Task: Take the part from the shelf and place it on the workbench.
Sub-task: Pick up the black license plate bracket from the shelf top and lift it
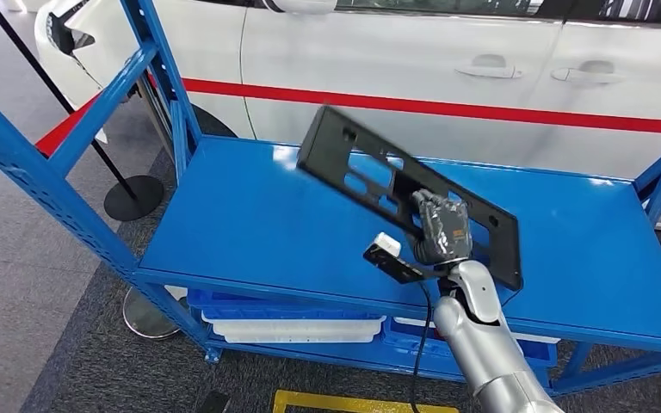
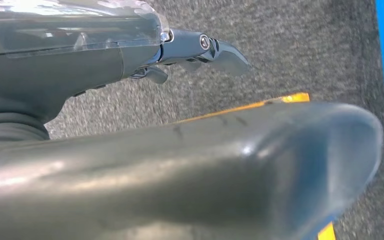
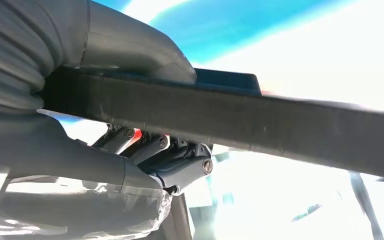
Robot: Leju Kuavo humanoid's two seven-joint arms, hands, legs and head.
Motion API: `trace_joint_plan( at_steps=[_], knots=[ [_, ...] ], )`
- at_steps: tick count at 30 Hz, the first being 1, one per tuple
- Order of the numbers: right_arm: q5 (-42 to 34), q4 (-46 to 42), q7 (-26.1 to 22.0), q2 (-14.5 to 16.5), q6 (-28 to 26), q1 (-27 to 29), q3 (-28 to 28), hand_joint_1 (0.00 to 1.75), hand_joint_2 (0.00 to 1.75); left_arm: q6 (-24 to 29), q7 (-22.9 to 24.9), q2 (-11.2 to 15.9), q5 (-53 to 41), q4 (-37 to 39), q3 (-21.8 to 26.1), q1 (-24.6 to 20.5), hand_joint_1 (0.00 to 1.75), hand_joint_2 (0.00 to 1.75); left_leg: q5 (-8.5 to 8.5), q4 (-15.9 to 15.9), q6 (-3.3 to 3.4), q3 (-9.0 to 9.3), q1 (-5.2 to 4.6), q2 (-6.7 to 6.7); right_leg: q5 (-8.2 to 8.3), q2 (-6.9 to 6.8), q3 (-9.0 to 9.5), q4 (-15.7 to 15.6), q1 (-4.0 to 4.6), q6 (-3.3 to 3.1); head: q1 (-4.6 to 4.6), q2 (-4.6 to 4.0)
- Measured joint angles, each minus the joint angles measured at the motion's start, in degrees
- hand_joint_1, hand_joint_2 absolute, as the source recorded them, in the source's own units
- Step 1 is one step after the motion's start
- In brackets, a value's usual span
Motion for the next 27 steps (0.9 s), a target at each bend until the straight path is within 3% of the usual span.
trace_joint_plan(
  at_steps=[3,4,5,6,8,10,12,15,17,19,20,21,22,25,27],
  knots=[
    [-4.5,-12.2,0.6,-0.1,3.0,3.1,-1.4,1.75,1.75,0.4,0.2,0.0,0.0,0.0,0.0,-0.1,0.00,0.00,0.14,-0.1,0.60,-0.09,0.06,0.00,-5.44,-0.01,-4.72,10.2,-0.33,0.80,0.01,0.00],
    [-4.5,-14.6,0.7,-0.2,3.3,4.3,-1.6,1.75,1.75,0.4,0.2,0.1,0.0,0.0,0.0,0.0,0.00,0.00,0.15,-0.1,0.64,-0.20,0.04,-0.05,-6.60,-0.01,-6.39,13.6,-0.43,0.92,0.02,0.00],
    [-4.4,-16.5,0.6,-0.3,3.4,5.4,-1.8,1.75,1.75,0.4,0.2,0.1,0.0,0.0,0.0,0.0,0.00,0.00,0.16,-0.1,0.66,-0.27,0.03,-0.12,-6.64,-0.01,-7.19,15.1,-0.49,0.95,0.02,0.00],
    [-4.6,-18.0,0.3,-0.4,3.2,6.3,-1.9,1.75,1.75,0.4,0.2,0.1,0.0,0.0,0.0,0.1,0.00,0.00,0.16,0.0,0.65,-0.31,0.02,-0.18,-5.56,-0.01,-6.86,14.4,-0.51,0.89,0.02,0.00],
    [-6.3,-21.2,-1.4,-0.6,1.9,7.5,-2.1,1.75,1.75,0.4,0.2,0.1,0.0,0.0,0.1,0.1,0.00,0.00,0.07,0.1,0.51,-0.28,-0.02,-0.22,-1.44,-0.02,-3.34,7.0,-0.47,0.45,0.02,-0.01],
    [-9.9,-26.3,-3.6,-1.1,0.3,8.4,-2.1,1.75,1.75,0.4,0.1,0.1,0.0,0.0,0.1,-0.1,0.00,0.00,-0.01,0.3,0.17,-0.49,-0.29,-0.23,0.96,-0.03,-0.27,0.2,-0.20,-0.07,0.02,-0.01],
    [-14.2,-33.5,-4.4,-2.3,0.3,9.2,-2.3,1.75,1.75,0.4,0.1,0.1,0.1,0.0,0.2,0.0,0.00,0.00,0.02,0.3,-0.35,-0.76,-0.48,-0.23,1.01,-0.02,0.21,-1.4,0.07,-0.42,0.01,0.00],
    [-23.1,-43.4,-5.8,-5.9,1.6,9.7,-2.8,1.75,1.75,0.7,-0.3,0.2,0.2,0.0,0.5,0.1,0.00,0.00,-0.70,0.8,-1.13,-0.79,-0.55,-0.20,1.24,-0.17,0.55,-2.0,-0.39,-1.18,0.00,0.00],
    [-30.8,-48.1,-9.2,-8.8,2.0,10.6,-3.3,1.75,1.75,1.5,-0.4,0.3,0.2,0.0,0.9,0.1,0.00,0.00,-3.53,5.2,-1.41,-2.48,-0.52,-0.12,1.36,-0.36,0.99,-2.5,-0.68,-1.64,0.00,0.00],
    [-39.3,-52.5,-14.5,-12.0,2.2,12.8,-4.2,1.75,1.75,2.6,-0.5,0.4,0.2,0.0,1.2,0.2,0.00,0.00,-7.13,13.1,-1.62,-5.87,-0.41,-0.11,1.24,-0.48,1.13,-2.5,-0.57,-1.85,0.00,0.00],
    [-43.0,-54.4,-17.2,-13.4,2.3,14.6,-4.8,1.75,1.75,3.0,-0.6,0.4,0.2,0.0,1.3,0.3,0.00,0.00,-7.94,15.9,-1.69,-7.16,-0.37,-0.11,1.15,-0.52,1.22,-2.4,-0.51,-1.88,0.00,0.00],
    [-46.5,-56.4,-19.8,-14.7,2.5,16.7,-5.6,1.75,1.75,3.4,-0.9,0.5,0.3,0.0,1.4,0.4,0.00,0.00,-7.65,16.7,-1.70,-7.55,-0.35,-0.11,1.03,-0.53,1.32,-2.4,-0.46,-1.87,0.00,0.00],
    [-49.5,-58.4,-22.0,-15.7,3.0,19.1,-6.4,1.75,1.75,3.9,-1.2,0.5,0.6,0.0,1.6,0.5,0.00,0.00,-6.24,15.0,-1.62,-6.79,-0.35,-0.10,0.88,-0.51,1.49,-2.3,-0.44,-1.79,0.00,0.00],
    [-56.9,-64.7,-25.5,-17.5,6.5,25.9,-10.1,1.75,1.75,5.1,-2.0,0.7,1.4,0.0,2.3,0.5,0.00,0.00,-1.23,3.7,-0.88,-1.30,-0.46,-0.16,0.27,-0.37,1.94,-2.0,-0.31,-1.29,0.00,-0.01],
    [-60.3,-68.5,-25.9,-17.7,10.8,29.4,-13.2,1.75,1.75,5.4,-2.3,0.8,1.8,0.0,2.8,0.5,0.00,0.00,-0.89,0.6,-0.41,0.17,-0.68,-0.21,0.12,-0.22,1.81,-1.7,-0.21,-0.77,0.00,0.00]
  ],
)
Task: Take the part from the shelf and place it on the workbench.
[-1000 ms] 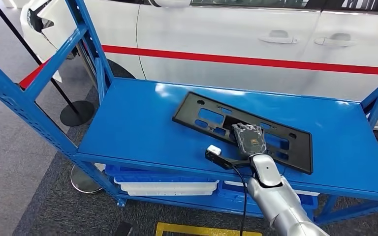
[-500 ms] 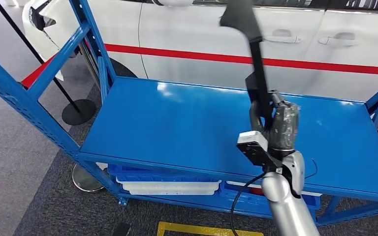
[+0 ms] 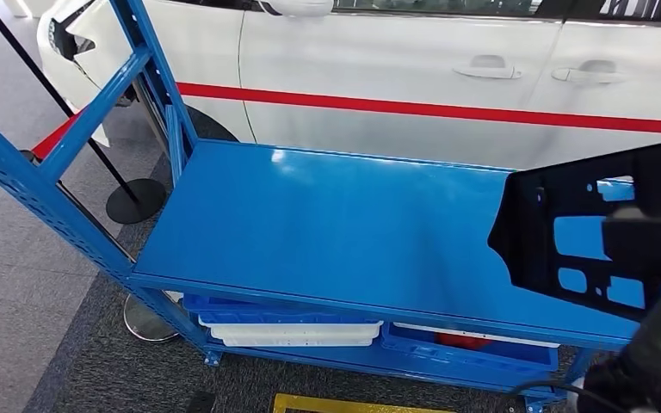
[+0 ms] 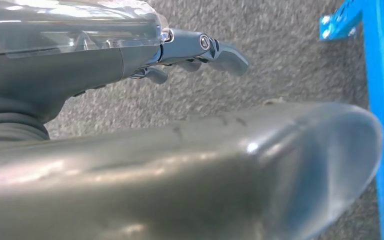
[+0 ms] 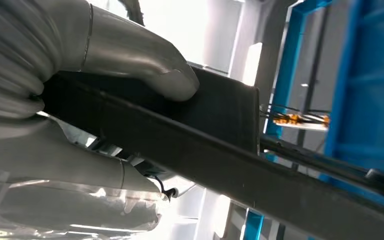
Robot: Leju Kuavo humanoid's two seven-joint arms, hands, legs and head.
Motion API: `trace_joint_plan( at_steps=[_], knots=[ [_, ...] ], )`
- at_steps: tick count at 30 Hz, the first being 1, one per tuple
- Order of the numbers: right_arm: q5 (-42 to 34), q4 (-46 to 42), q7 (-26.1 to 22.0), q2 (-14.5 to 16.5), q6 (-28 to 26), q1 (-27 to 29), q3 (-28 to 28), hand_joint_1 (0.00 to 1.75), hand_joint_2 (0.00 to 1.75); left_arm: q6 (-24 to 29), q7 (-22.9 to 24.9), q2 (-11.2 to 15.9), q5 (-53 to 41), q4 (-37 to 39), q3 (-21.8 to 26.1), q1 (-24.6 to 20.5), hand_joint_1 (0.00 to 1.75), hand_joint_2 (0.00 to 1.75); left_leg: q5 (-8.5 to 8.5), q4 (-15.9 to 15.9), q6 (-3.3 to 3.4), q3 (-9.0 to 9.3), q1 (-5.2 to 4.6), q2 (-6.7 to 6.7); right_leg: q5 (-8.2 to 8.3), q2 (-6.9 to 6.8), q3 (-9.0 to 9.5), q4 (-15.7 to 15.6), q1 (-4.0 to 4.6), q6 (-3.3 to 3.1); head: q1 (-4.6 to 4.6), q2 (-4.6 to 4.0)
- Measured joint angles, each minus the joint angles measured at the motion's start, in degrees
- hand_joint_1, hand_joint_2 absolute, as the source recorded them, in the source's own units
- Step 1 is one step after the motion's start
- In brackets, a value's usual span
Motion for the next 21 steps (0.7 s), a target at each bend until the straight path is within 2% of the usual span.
trace_joint_plan(
  at_steps=[2,4,5,7,8,9,10,11,12,14,15,18,20,21],
  knots=[
    [-3.5,-3.2,0.0,0.7,6.2,3.1,-3.9,1.75,1.75,0.2,-0.3,0.1,0.5,0.0,0.4,0.0,0.00,0.00,0.13,-0.4,0.51,0.06,-0.02,-0.02,-0.06,0.09,-0.10,0.0,-0.07,0.63,0.00,0.01],
    [-7.3,-5.7,0.0,2.6,11.9,5.7,-8.9,1.75,1.75,0.2,-0.5,0.1,0.9,0.0,1.0,0.0,0.00,0.00,0.49,-1.0,1.16,0.34,0.20,-0.01,-1.45,0.11,-0.68,1.7,-0.22,1.27,0.01,0.00],
    [-8.8,-6.6,-0.1,3.8,14.1,6.8,-11.4,1.75,1.75,0.2,-0.4,0.1,1.0,0.0,1.2,0.0,0.00,0.00,0.68,-1.2,1.40,0.45,0.35,0.03,-3.03,0.13,-1.71,4.1,-0.32,1.56,0.02,0.00],
    [-10.6,-7.7,-0.1,6.5,17.2,8.8,-16.1,1.75,1.75,0.0,-0.4,0.1,1.2,0.0,1.4,0.0,0.00,0.00,0.84,-1.2,1.56,0.36,0.35,0.06,-6.92,0.16,-5.02,11.3,-0.56,2.04,0.02,0.00],
    [-10.9,-7.9,-0.1,7.9,18.3,9.8,-18.2,1.75,1.75,0.0,-0.4,0.1,1.2,0.0,1.5,0.0,0.00,0.00,0.85,-1.1,1.58,0.24,0.35,0.08,-8.11,0.16,-6.39,14.3,-0.70,2.20,0.02,0.01],
    [-10.9,-8.1,-0.1,9.2,19.2,10.8,-20.1,1.75,1.75,-0.1,-0.3,0.1,1.3,0.0,1.6,0.0,0.00,0.00,0.85,-1.0,1.57,0.12,0.34,0.14,-8.31,0.15,-6.98,15.7,-0.82,2.30,0.02,0.01],
    [-10.9,-8.2,-0.1,10.3,19.9,11.6,-21.5,1.75,1.75,-0.1,-0.3,0.1,1.3,0.0,1.6,0.0,0.00,0.00,0.85,-0.8,1.56,0.00,0.35,0.32,-7.37,0.10,-6.46,14.9,-0.92,2.35,0.02,0.00],
    [-10.8,-8.3,-0.1,11.3,20.5,12.4,-22.6,1.75,1.75,-0.1,-0.2,0.1,1.4,0.0,1.8,0.0,0.00,0.00,0.82,-0.7,1.51,-0.09,0.36,0.53,-5.64,-0.10,-4.88,12.1,-1.00,2.35,0.02,0.00],
    [-10.6,-8.4,-0.1,12.2,21.1,13.0,-23.4,1.75,1.75,-0.1,-0.1,0.1,1.4,0.0,1.9,0.0,0.00,0.00,0.78,-0.5,1.39,-0.13,0.35,0.79,-3.76,-0.80,-2.66,7.9,-1.05,2.32,0.02,0.00],
    [-10.6,-8.4,0.0,13.6,22.4,13.9,-24.2,1.75,1.75,0.0,0.1,0.1,1.4,0.0,2.3,0.0,0.00,0.00,0.70,-0.3,0.86,-0.13,0.10,1.21,-1.37,-2.18,0.48,1.7,-0.82,1.92,0.02,0.00],
    [-11.2,-8.4,0.0,14.2,23.7,14.4,-24.3,1.75,1.75,0.0,0.2,0.1,1.5,0.0,2.6,0.0,0.00,0.00,0.73,-0.3,0.51,-0.12,-0.02,1.49,-1.01,-2.48,0.92,0.5,-0.65,1.61,0.01,0.00],
    [-13.3,-8.1,0.0,15.8,28.3,16.0,-24.5,1.75,1.75,0.1,0.6,0.1,1.6,0.0,3.0,0.0,0.00,0.00,0.86,-0.4,-0.58,-0.12,-0.10,2.46,-0.29,-1.25,0.26,0.2,-0.60,0.39,0.01,0.01],
    [-13.7,-8.0,0.0,16.9,30.2,16.7,-24.6,1.75,1.75,0.2,0.7,0.2,1.7,0.0,3.1,-0.1,0.00,0.00,-0.48,0.6,-1.11,-0.62,-0.04,2.33,0.39,-0.69,-0.19,-0.1,-0.82,-0.39,0.01,0.00],
    [-13.6,-8.0,0.0,17.4,30.9,16.9,-24.8,1.75,1.75,0.2,0.8,0.2,1.8,0.0,3.2,-0.1,0.00,0.00,-2.17,2.4,-1.21,-1.29,0.03,1.98,0.68,-0.43,-0.47,-0.1,-0.81,-0.67,0.01,0.00]
  ],
)
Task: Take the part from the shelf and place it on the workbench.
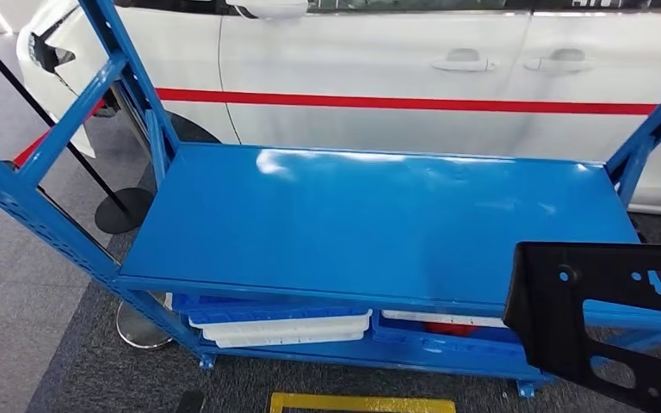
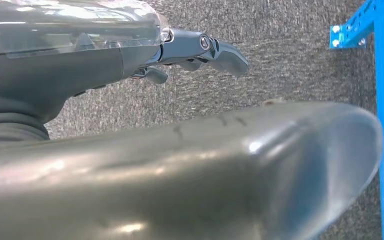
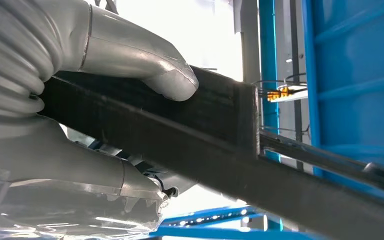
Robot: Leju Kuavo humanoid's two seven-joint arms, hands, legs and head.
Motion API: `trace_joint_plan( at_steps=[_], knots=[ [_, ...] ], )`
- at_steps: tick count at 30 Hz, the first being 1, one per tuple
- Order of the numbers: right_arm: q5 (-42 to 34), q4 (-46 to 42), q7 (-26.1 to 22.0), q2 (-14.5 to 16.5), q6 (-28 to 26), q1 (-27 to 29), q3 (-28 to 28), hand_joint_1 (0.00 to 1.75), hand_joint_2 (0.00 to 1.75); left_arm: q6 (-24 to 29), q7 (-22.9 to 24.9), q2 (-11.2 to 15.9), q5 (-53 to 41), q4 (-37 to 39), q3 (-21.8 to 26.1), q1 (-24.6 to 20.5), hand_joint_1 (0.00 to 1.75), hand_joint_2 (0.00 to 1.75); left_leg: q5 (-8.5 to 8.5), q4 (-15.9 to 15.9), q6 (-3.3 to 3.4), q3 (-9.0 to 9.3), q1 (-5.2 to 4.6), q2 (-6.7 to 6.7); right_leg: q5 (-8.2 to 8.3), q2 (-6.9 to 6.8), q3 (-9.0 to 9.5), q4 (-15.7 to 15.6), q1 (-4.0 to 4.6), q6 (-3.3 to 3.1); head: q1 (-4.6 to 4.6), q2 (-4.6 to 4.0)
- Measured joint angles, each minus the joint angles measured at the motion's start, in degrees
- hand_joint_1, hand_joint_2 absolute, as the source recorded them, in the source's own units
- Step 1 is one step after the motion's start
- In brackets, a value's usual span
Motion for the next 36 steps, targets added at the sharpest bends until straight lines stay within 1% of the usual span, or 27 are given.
trace_joint_plan(
  at_steps=[3,4,5,6,7,9,11,13,14,15,17,18,19,20,21,23,25,26,28,29,30,31,32,33,34,35,36],
  knots=[
    [0.7,0.2,0.0,1.8,1.6,1.0,-1.0,1.75,1.75,0.1,0.4,0.0,0.6,0.0,0.5,0.0,0.00,0.00,-6.62,10.4,0.01,-3.38,0.02,-0.82,0.96,1.16,-1.31,0.1,0.39,-0.56,-0.01,0.00],
    [0.9,0.3,0.0,2.4,2.0,1.3,-1.4,1.75,1.75,0.1,0.5,0.0,0.7,0.0,0.7,0.1,0.00,0.00,-7.68,12.8,0.12,-3.85,0.00,-0.92,1.34,1.68,-1.82,0.2,0.56,-0.62,-0.01,0.00],
    [1.1,0.4,0.0,2.9,2.2,1.5,-1.8,1.75,1.75,0.1,0.6,0.0,0.7,0.0,0.9,0.1,0.00,0.00,-7.63,13.0,0.34,-3.28,-0.03,-1.02,1.71,2.27,-2.32,0.3,0.73,-0.63,-0.01,0.00],
    [1.2,0.4,0.0,3.3,2.4,1.7,-2.1,1.75,1.75,0.1,0.6,0.0,0.7,0.0,1.0,0.1,0.00,0.00,-6.55,10.8,0.69,-1.46,-0.10,-1.22,2.09,2.93,-2.79,0.4,0.90,-0.61,-0.01,0.01],
    [1.3,0.5,0.0,3.7,2.5,1.9,-2.4,1.75,1.75,0.2,0.6,0.0,0.7,0.0,1.0,0.0,0.00,0.00,-4.97,6.6,1.21,1.26,-0.20,-1.89,2.47,3.62,-3.22,0.5,1.05,-0.57,-0.01,0.01],
    [1.3,0.5,0.0,4.3,2.6,2.1,-2.7,1.75,1.75,0.2,0.6,0.3,0.7,0.0,1.2,-0.1,0.00,0.00,-2.85,-1.2,2.14,5.86,-0.50,-4.38,3.23,4.76,-3.85,0.6,1.15,-0.28,0.00,0.00],
    [1.8,0.6,0.0,4.8,2.6,2.4,-3.2,1.75,1.75,0.3,0.6,0.4,0.7,0.0,1.2,-0.2,0.00,0.00,-2.29,-3.8,2.50,7.11,-0.96,-5.53,3.92,5.63,-4.13,0.6,0.90,0.37,0.00,0.01],
    [2.5,0.6,0.0,5.3,2.7,3.0,-3.9,1.75,1.75,0.3,0.7,0.3,0.8,0.0,1.3,-0.3,0.00,0.00,-1.27,-4.2,2.76,6.97,-1.05,-4.28,4.51,6.35,-4.38,0.5,0.78,1.11,0.00,0.01],
    [2.8,0.6,0.0,5.6,2.8,3.3,-4.3,1.75,1.75,0.3,0.8,0.3,0.8,0.0,1.4,-0.3,0.00,0.00,-0.71,-4.5,3.06,6.74,-0.94,-3.61,3.96,5.85,-4.72,0.9,0.83,1.33,0.02,0.00],
    [3.0,0.6,0.0,5.9,3.0,3.7,-4.8,1.75,1.75,0.3,0.8,0.3,0.9,0.0,1.6,-0.3,0.00,0.00,-0.10,-4.7,3.33,6.38,-0.73,-2.83,2.49,4.84,-5.35,2.2,0.84,1.54,0.04,-0.01],
    [3.2,0.6,0.0,6.2,3.3,4.0,-5.6,1.75,1.75,0.3,0.9,0.2,1.3,0.0,1.9,-0.1,0.00,0.00,0.76,-4.9,3.65,5.38,-0.59,-1.23,-2.81,2.22,-7.36,8.0,0.52,2.13,0.08,-0.01],
    [3.2,0.6,0.0,6.3,3.5,4.1,-5.9,1.75,1.75,0.3,1.0,0.2,1.5,0.0,2.1,0.0,0.00,0.00,1.11,-4.8,3.60,4.82,-0.58,-0.31,-5.18,1.55,-8.38,11.7,0.20,2.59,0.08,-0.01],
    [3.2,0.7,0.0,6.5,3.6,4.2,-6.3,1.75,1.75,0.3,1.0,0.2,1.7,0.0,2.2,0.1,0.00,0.00,1.40,-4.7,3.48,4.26,-0.56,0.59,-6.49,1.18,-8.93,14.8,-0.13,3.03,0.08,-0.01],
    [3.2,0.8,0.0,6.7,3.8,4.3,-6.7,1.75,1.75,0.3,1.0,0.2,1.7,0.0,2.3,0.2,0.00,0.00,1.66,-4.5,3.31,3.71,-0.51,1.48,-6.57,0.95,-8.57,16.1,-0.46,3.43,0.08,-0.01],
    [3.3,0.9,0.0,6.9,4.0,4.3,-7.2,1.75,1.75,0.3,1.0,0.1,1.7,0.0,2.4,0.2,0.00,0.00,1.85,-4.2,3.12,3.19,-0.42,2.31,-5.68,0.64,-7.12,15.3,-0.76,3.77,0.08,-0.01],
    [3.3,1.0,0.0,7.4,4.4,4.4,-8.1,1.75,1.75,0.3,1.0,0.1,1.7,0.0,2.5,0.0,0.00,0.00,2.07,-3.6,2.66,2.41,-0.28,3.70,-3.48,-1.13,-1.48,8.3,-1.16,4.28,0.08,-0.01],
    [3.4,1.2,0.0,7.8,4.8,4.4,-9.1,1.75,1.75,0.3,0.9,0.0,1.6,0.0,2.6,-0.1,0.00,0.00,2.21,-3.1,2.01,2.11,-0.35,4.80,-2.80,-3.41,2.73,2.1,-0.83,3.68,0.03,0.00],
    [3.5,1.2,0.0,8.0,5.1,4.5,-9.6,1.75,1.75,0.3,0.8,0.0,1.6,0.0,2.6,-0.2,0.00,0.00,2.30,-2.9,1.64,2.12,-0.43,5.29,-3.00,-3.98,3.39,0.7,-0.58,3.09,-0.01,0.01],
    [3.7,1.3,0.0,8.6,5.4,4.7,-10.7,1.75,1.75,0.2,0.7,-0.1,1.6,0.0,2.7,-0.3,0.00,0.00,2.50,-2.9,0.89,2.12,-0.47,6.30,-2.69,-3.08,2.92,0.3,-0.34,1.78,-0.05,0.00],
    [3.9,1.4,0.0,8.9,5.4,4.8,-11.2,1.75,1.75,0.2,0.6,-0.1,1.7,0.0,2.7,-0.3,0.00,0.00,2.12,-2.5,0.47,1.89,-0.36,5.90,-2.42,-2.46,2.63,0.1,-0.39,1.28,-0.05,-0.01],
    [4.1,1.4,0.0,9.1,5.4,4.9,-11.6,1.75,1.75,0.2,0.5,-0.1,1.7,0.0,2.7,-0.3,0.00,0.00,0.94,-1.3,0.14,1.36,-0.23,4.70,-2.00,-1.82,2.25,-0.1,-0.43,0.76,-0.05,0.00],
    [4.2,1.4,0.0,9.4,5.4,5.0,-11.9,1.75,1.75,0.2,0.5,-0.1,1.8,0.0,2.7,-0.2,0.00,0.00,-1.06,1.1,-0.09,0.40,-0.11,2.99,-1.55,-1.17,1.81,-0.2,-0.44,0.27,-0.05,-0.01],
    [4.3,1.5,0.0,9.6,5.3,5.1,-12.0,1.75,1.75,0.2,0.6,-0.1,1.8,0.0,2.8,-0.1,0.00,0.00,-3.60,4.7,-0.18,-0.89,0.01,1.00,-1.15,-0.48,1.27,-0.2,-0.31,-0.10,-0.05,0.00],
    [4.3,1.5,0.0,9.8,5.2,5.3,-12.1,1.75,1.75,0.1,0.7,-0.1,1.8,0.0,3.0,0.1,0.00,0.00,-5.99,8.7,-0.11,-2.29,0.03,-0.25,-0.72,0.31,0.73,-0.2,-0.14,-0.37,-0.05,0.01],
    [4.4,1.6,0.0,9.9,5.1,5.4,-12.1,1.75,1.75,0.1,0.8,-0.1,1.9,0.0,3.1,0.2,0.00,0.00,-7.54,12.1,0.00,-3.32,0.03,-0.82,-0.31,1.17,0.22,-0.2,0.05,-0.51,-0.05,0.00],
    [4.4,1.6,0.0,10.1,5.1,5.6,-12.2,1.75,1.75,0.1,1.0,-0.1,1.9,0.0,3.3,0.3,0.00,0.00,-7.91,13.7,0.17,-3.51,0.01,-1.03,0.07,2.09,-0.22,-0.1,0.25,-0.57,-0.05,0.00],
    [4.4,1.6,0.0,10.2,5.0,5.8,-12.2,1.75,1.75,0.1,1.0,-0.1,1.9,0.0,3.4,0.4,0.00,0.00,-7.12,13.0,0.43,-2.58,-0.01,-1.14,0.41,3.03,-0.58,-0.1,0.43,-0.58,-0.05,0.00]
  ],
)
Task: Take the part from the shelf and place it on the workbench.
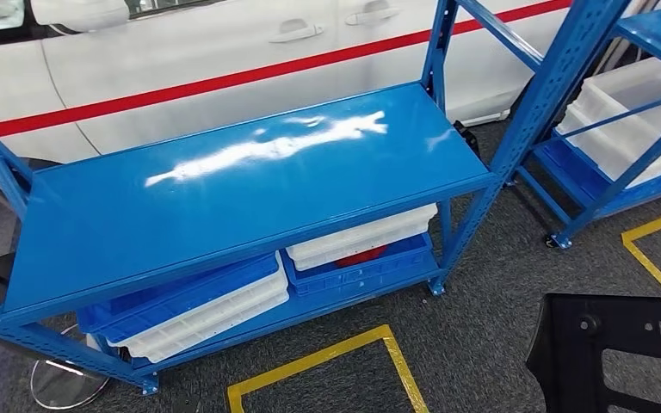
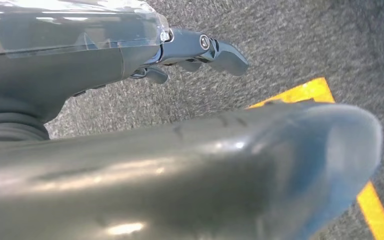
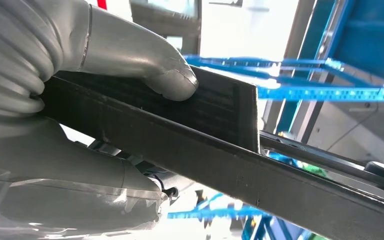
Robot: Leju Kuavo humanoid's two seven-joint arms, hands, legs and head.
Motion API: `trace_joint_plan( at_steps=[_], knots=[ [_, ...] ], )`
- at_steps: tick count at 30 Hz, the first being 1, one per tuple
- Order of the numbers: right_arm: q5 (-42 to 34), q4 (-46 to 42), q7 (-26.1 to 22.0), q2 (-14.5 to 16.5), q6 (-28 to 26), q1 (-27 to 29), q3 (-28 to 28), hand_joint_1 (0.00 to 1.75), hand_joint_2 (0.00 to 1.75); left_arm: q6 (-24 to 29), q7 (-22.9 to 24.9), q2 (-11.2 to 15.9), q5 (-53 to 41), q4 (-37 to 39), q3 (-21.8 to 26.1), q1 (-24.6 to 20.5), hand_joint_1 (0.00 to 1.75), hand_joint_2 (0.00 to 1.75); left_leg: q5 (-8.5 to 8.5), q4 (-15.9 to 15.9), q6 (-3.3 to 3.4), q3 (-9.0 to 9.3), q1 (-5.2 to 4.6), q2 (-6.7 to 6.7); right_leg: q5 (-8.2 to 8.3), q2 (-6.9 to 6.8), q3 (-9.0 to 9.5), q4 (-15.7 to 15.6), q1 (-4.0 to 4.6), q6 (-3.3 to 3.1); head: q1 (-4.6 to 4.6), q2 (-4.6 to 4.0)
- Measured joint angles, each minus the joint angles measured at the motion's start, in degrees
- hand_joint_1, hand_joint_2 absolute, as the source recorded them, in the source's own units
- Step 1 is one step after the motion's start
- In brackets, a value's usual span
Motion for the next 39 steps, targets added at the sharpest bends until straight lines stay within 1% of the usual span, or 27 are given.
trace_joint_plan(
  at_steps=[1,3,4,5,6,8,10,12,13,14,15,16,18,19,21,23,25,27,29,30,31,32,33,35,37,38,39],
  knots=[
    [0.0,0.0,0.0,0.1,0.0,0.1,0.0,1.75,1.75,0.0,0.0,0.0,0.0,0.0,0.1,0.0,0.00,0.00,1.64,-3.0,0.35,1.97,-0.04,-0.28,0.30,0.90,-0.25,0.0,0.16,0.03,0.00,0.00],
    [0.1,0.0,0.0,0.2,-0.1,0.3,-0.2,1.75,1.75,0.0,0.0,0.1,0.0,0.0,0.3,-0.1,0.00,0.00,4.78,-11.7,1.20,7.09,-0.17,-2.55,0.83,2.49,-0.65,0.1,0.31,0.24,0.00,0.01],
    [0.1,0.0,0.0,0.3,-0.1,0.3,-0.2,1.75,1.75,0.0,0.0,0.2,0.1,0.0,0.4,-0.1,0.00,0.00,5.62,-14.8,1.34,8.77,-0.22,-3.67,1.11,3.15,-0.83,0.1,0.31,0.46,-0.01,0.01],
    [0.1,0.0,0.0,0.3,-0.1,0.3,-0.3,1.75,1.75,0.0,0.0,0.2,0.1,0.0,0.4,-0.1,0.00,0.00,5.86,-16.7,1.38,9.64,-0.31,-4.48,1.37,3.76,-1.02,0.2,0.25,0.72,-0.01,0.01],
    [0.2,0.0,0.0,0.4,-0.1,0.4,-0.3,1.75,1.75,0.0,0.1,0.3,0.1,0.0,0.5,-0.2,0.00,0.00,5.82,-17.2,1.27,9.78,-0.40,-4.47,1.63,4.31,-1.19,0.2,0.23,1.07,-0.01,0.00],
    [0.3,0.0,0.0,0.5,-0.2,0.7,-0.4,1.75,1.75,0.0,0.1,0.1,0.5,0.0,0.5,-0.4,0.00,0.00,6.27,-17.7,1.53,9.65,-0.34,-3.22,1.95,4.89,-1.51,0.3,0.19,1.74,0.00,-0.01],
    [0.7,0.0,0.0,0.5,-0.2,0.9,-0.4,1.75,1.75,0.1,0.4,0.0,0.7,0.0,0.6,-0.5,0.00,0.00,6.94,-18.3,2.14,9.53,-0.05,-1.66,0.15,2.39,-2.79,2.7,0.26,2.36,0.03,-0.01],
    [1.0,0.2,0.0,0.5,-0.3,0.8,-0.4,1.75,1.75,0.1,0.7,-0.1,0.8,0.0,0.7,-0.3,0.00,0.00,7.24,-18.4,2.43,9.18,-0.05,-0.06,-4.00,-0.90,-5.68,9.3,-0.01,2.98,0.05,0.00],
    [1.1,0.3,0.0,0.6,-0.4,0.8,-0.4,1.75,1.75,0.1,1.0,-0.1,0.8,0.0,0.7,-0.1,0.00,0.00,7.27,-18.4,2.43,9.00,-0.10,0.85,-5.82,-1.57,-7.23,13.1,-0.24,3.36,0.04,0.00],
    [1.0,0.5,0.0,0.6,-0.5,0.8,-0.4,1.75,1.75,0.1,1.1,-0.1,0.8,0.0,0.7,0.0,0.00,0.00,7.28,-18.4,2.38,8.88,-0.11,1.76,-6.63,-1.88,-8.07,15.6,-0.49,3.68,0.04,0.01],
    [1.0,0.7,0.0,0.6,-0.6,0.9,-0.4,1.75,1.75,0.1,1.2,-0.1,0.8,0.0,0.7,0.1,0.00,0.00,7.27,-18.3,2.30,8.81,-0.10,2.64,-6.48,-2.13,-7.98,16.2,-0.73,3.96,0.04,0.01],
    [0.9,0.9,0.0,0.6,-0.7,0.9,-0.4,1.75,1.75,0.1,1.3,-0.2,0.8,0.0,0.7,0.0,0.00,0.00,7.20,-18.2,2.15,8.80,-0.06,3.44,-5.28,-2.50,-6.60,14.3,-0.93,4.15,0.04,0.00],
    [0.6,1.2,0.0,0.6,-0.9,0.9,-0.4,1.75,1.75,0.1,1.4,-0.2,0.8,0.0,0.7,-0.1,0.00,0.00,6.85,-17.9,1.61,8.94,-0.08,4.76,-2.32,-4.65,-1.85,6.6,-0.97,4.12,0.04,0.00],
    [0.4,1.3,0.0,0.6,-0.9,1.0,-0.4,1.75,1.75,0.0,1.4,-0.2,0.7,0.0,0.7,-0.1,0.00,0.00,6.61,-17.7,1.24,9.01,-0.18,5.33,-1.41,-5.66,0.00,3.2,-0.80,3.71,0.04,-0.01],
    [0.2,1.4,0.0,0.6,-1.0,1.0,-0.4,1.75,1.75,-0.1,1.6,-0.2,0.7,0.0,0.7,-0.2,0.00,0.00,6.29,-17.4,0.56,9.20,-0.42,6.28,-1.29,-6.42,1.10,0.7,-0.30,2.62,0.04,-0.01],
    [0.0,1.6,0.0,0.6,-1.1,1.2,-0.4,1.75,1.75,-0.2,1.7,-0.3,0.7,0.0,0.7,-0.4,0.00,0.00,6.03,-17.4,-0.11,9.43,-0.34,6.93,-1.06,-5.06,0.75,0.7,-0.26,1.67,0.04,-0.01],
    [-0.1,1.7,0.0,0.6,-1.2,1.3,-0.4,1.75,1.75,-0.2,1.7,-0.3,0.7,0.0,0.7,-0.5,0.00,0.00,4.47,-15.5,-0.72,8.73,-0.06,4.64,-0.76,-3.81,0.62,0.4,-0.44,0.81,0.04,0.01],
    [-0.1,1.8,0.0,0.6,-1.2,1.2,-0.4,1.75,1.75,-0.2,1.7,-0.3,0.7,0.0,0.7,-0.4,0.00,0.00,1.13,-9.6,-0.94,6.01,0.20,1.25,-0.55,-2.69,0.52,0.2,-0.43,0.18,0.03,0.01],
    [-0.1,2.2,0.0,0.6,-1.2,1.2,-0.4,1.75,1.75,-0.2,1.8,-0.3,0.7,0.0,0.7,-0.1,0.00,0.00,-1.69,-1.9,-0.97,2.19,0.28,0.22,-0.47,-1.16,0.38,0.3,-0.20,-0.11,0.02,0.00],
    [-0.2,2.3,0.0,0.6,-1.2,1.2,-0.4,1.75,1.75,-0.3,1.9,-0.3,0.7,0.0,0.7,0.0,0.00,0.00,-1.69,0.0,-0.95,1.06,0.28,0.10,-0.46,-0.24,0.36,0.4,-0.12,-0.15,0.02,0.00],
    [-0.2,2.4,0.0,0.6,-1.2,1.2,-0.4,1.75,1.75,-0.3,1.9,-0.3,0.7,0.0,0.7,0.1,0.00,0.00,-0.50,-0.3,-0.86,0.91,0.28,0.02,-0.45,0.70,0.37,0.5,-0.06,-0.16,0.02,0.00],
    [-0.3,2.5,0.0,0.6,-1.2,1.2,-0.4,1.75,1.75,-0.3,1.9,-0.3,0.7,0.0,0.7,0.1,0.00,0.00,1.71,-3.1,-0.70,1.93,0.29,-0.24,-0.46,1.58,0.41,0.6,-0.04,-0.14,0.02,0.00],
    [-0.4,2.5,0.0,0.6,-1.3,1.2,-0.4,1.75,1.75,-0.3,1.9,-0.3,0.7,0.0,0.7,0.0,0.00,0.00,4.18,-7.3,-0.45,3.54,0.29,-1.14,-0.48,2.45,0.41,0.7,-0.05,-0.09,0.02,-0.01],
    [-0.6,2.6,0.0,0.6,-1.4,1.2,-0.5,1.75,1.75,-0.4,1.8,-0.1,0.6,0.0,0.7,0.0,0.00,0.00,6.90,-14.0,-0.09,6.15,0.36,-3.85,-0.42,3.88,0.17,1.0,-0.08,0.30,0.03,-0.01],
    [-0.7,2.7,0.0,0.6,-1.5,1.2,-0.5,1.75,1.75,-0.4,1.8,0.0,0.6,0.0,0.7,-0.2,0.00,0.00,7.09,-15.8,0.03,6.69,0.23,-4.98,-0.17,5.08,-0.31,1.1,-0.29,1.05,0.04,0.00],
    [-0.7,2.8,0.0,0.6,-1.5,1.3,-0.5,1.75,1.75,-0.4,1.9,0.0,0.6,0.0,0.7,-0.2,0.00,0.00,7.29,-16.0,0.20,6.74,0.13,-4.36,0.04,5.75,-0.53,1.0,-0.40,1.51,0.03,0.01],
    [-0.8,2.9,0.0,0.6,-1.5,1.4,-0.5,1.75,1.75,-0.4,1.9,0.0,0.6,0.0,0.7,-0.4,0.00,0.00,7.54,-16.3,0.54,6.87,0.16,-3.66,0.09,5.53,-0.69,1.2,-0.47,1.82,0.03,0.01]
  ],
)
